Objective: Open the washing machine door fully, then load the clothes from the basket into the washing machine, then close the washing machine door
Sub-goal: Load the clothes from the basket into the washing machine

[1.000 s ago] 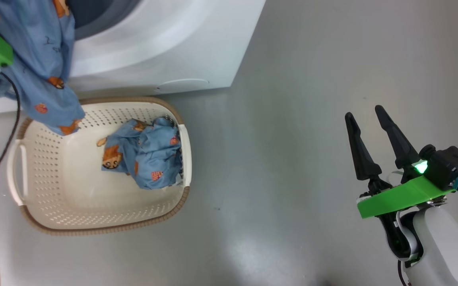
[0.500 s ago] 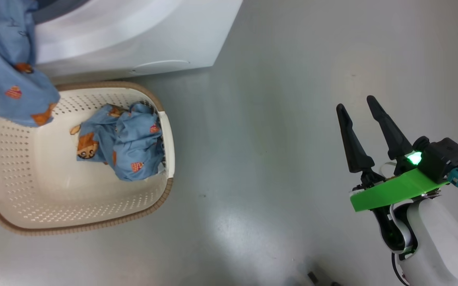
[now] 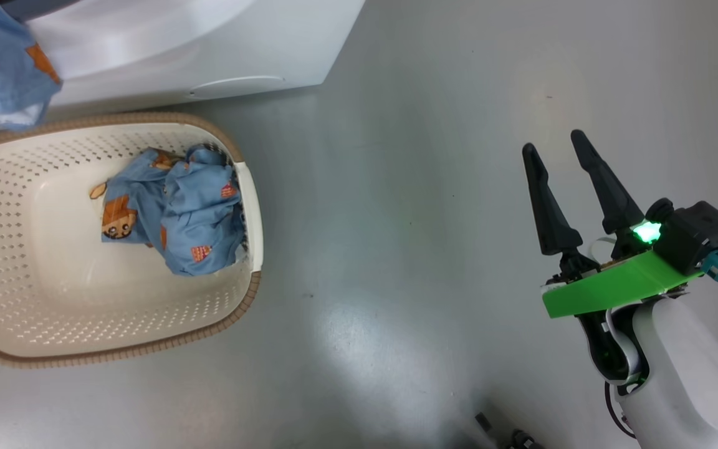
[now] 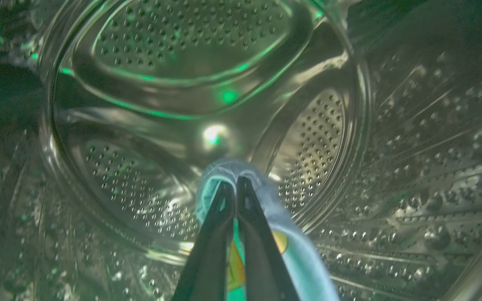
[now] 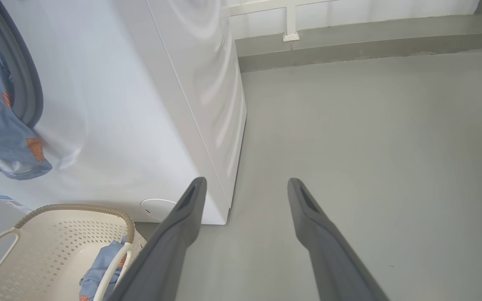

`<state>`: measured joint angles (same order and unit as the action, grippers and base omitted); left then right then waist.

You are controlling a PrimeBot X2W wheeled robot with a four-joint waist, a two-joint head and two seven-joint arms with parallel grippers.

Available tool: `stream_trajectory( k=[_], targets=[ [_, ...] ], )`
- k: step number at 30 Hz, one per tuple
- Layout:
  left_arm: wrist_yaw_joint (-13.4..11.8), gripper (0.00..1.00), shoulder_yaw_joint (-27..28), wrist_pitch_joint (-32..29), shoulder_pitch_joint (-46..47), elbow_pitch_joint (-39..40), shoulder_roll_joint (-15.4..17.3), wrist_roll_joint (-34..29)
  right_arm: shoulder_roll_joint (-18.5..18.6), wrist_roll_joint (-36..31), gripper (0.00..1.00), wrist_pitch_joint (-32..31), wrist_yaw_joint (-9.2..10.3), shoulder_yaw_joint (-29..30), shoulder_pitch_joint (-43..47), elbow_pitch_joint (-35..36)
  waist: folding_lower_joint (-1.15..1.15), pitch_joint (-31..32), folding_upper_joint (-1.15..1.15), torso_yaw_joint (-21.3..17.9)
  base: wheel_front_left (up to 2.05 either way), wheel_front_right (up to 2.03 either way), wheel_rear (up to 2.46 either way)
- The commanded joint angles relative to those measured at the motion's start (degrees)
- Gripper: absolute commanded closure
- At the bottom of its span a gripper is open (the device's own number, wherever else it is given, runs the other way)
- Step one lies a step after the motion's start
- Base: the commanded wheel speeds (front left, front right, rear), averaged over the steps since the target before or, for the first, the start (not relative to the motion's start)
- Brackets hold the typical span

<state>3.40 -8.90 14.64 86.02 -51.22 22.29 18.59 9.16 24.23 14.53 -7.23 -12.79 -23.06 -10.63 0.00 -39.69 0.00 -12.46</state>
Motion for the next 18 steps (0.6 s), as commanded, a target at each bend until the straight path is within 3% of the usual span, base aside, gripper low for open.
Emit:
stream_trajectory(
  k=[1, 13, 16, 18],
  targets=[
    [-0.18, 1.00, 1.10, 0.34, -2.31, 1.26, 2.40, -0.52, 0.11, 0.41, 0.00, 0.47, -0.25, -1.00, 0.51, 1.46, 0.00, -0.04, 0.00, -0.17, 0.00, 0.00, 0.00],
    [1.88, 0.98, -1.21, -1.18, -0.56, -15.96, 0.76, -2.12, -0.28, 0.68, 0.00, 0.47, -0.25, -1.50, 1.34, 1.29, 0.00, 1.25, 0.00, -0.31, 0.00, 0.00, 0.00],
    [2.24, 0.00, -1.73, -2.19, 0.54, -18.50, 0.31, -1.97, -0.36, 0.70, 0.00, 0.47, -0.25, -1.57, 1.43, 1.26, 0.00, 1.59, 0.00, -0.26, 0.00, 0.00, 0.00],
    [2.37, 0.00, -1.79, -2.41, 0.95, -19.51, 0.14, -1.69, -0.35, 0.74, 0.00, 0.47, -0.25, -1.56, 1.35, 1.19, 0.00, 1.78, 0.00, -0.22, 0.00, 0.00, 0.00]
  ],
)
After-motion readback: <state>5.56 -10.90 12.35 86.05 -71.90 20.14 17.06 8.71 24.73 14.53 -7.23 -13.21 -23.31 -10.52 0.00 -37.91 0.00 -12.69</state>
